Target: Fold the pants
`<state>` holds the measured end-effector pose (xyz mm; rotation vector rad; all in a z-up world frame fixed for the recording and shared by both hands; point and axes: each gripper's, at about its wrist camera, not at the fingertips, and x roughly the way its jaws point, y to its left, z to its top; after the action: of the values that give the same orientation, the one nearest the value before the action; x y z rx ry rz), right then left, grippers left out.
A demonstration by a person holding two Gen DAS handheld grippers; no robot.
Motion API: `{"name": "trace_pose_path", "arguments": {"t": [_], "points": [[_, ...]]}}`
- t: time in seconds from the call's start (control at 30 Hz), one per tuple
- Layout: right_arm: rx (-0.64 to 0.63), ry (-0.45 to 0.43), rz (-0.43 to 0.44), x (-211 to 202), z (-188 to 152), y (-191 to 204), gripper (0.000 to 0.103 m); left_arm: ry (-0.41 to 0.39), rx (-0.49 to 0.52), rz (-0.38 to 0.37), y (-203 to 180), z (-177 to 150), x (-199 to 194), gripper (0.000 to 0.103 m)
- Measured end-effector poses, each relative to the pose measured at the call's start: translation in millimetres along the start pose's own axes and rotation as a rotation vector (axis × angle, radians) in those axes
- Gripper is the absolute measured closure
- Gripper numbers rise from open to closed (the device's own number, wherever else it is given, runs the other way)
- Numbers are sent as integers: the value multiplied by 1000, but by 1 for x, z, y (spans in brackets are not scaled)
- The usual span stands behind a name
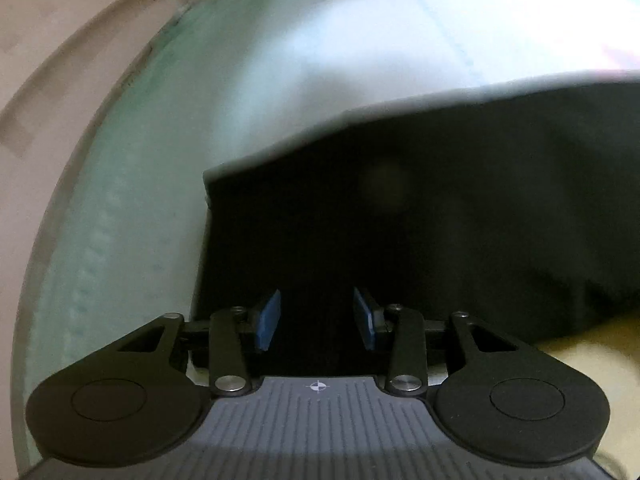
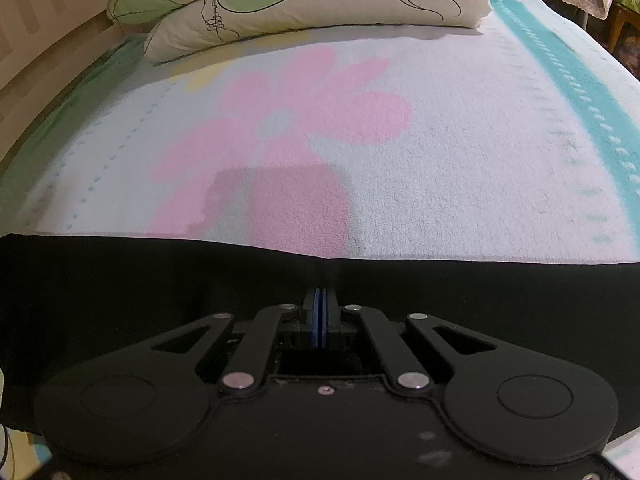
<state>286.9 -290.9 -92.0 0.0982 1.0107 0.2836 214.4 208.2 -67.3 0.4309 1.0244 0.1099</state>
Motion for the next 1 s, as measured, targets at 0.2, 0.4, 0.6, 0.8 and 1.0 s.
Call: {"name": "trace_pose_path", "arguments": {"t": [0.2, 0.4, 0.6, 0.8, 1.0], "points": [[-4, -2, 4, -5, 2, 2, 100, 70, -98, -72, 20, 4, -14, 67], [-101, -137, 40, -38, -12, 39, 90, -56, 0, -181, -25, 41, -56, 67], [-167, -148, 211, -57, -37, 85, 91, 35, 41, -480, -93, 69, -52, 67], [-251, -72, 248, -45, -64, 104, 90, 116, 143, -455, -136, 44, -29, 67], [-238, -5, 247, -36, -83, 91, 92, 120, 50, -478, -120, 45, -26, 67]]}}
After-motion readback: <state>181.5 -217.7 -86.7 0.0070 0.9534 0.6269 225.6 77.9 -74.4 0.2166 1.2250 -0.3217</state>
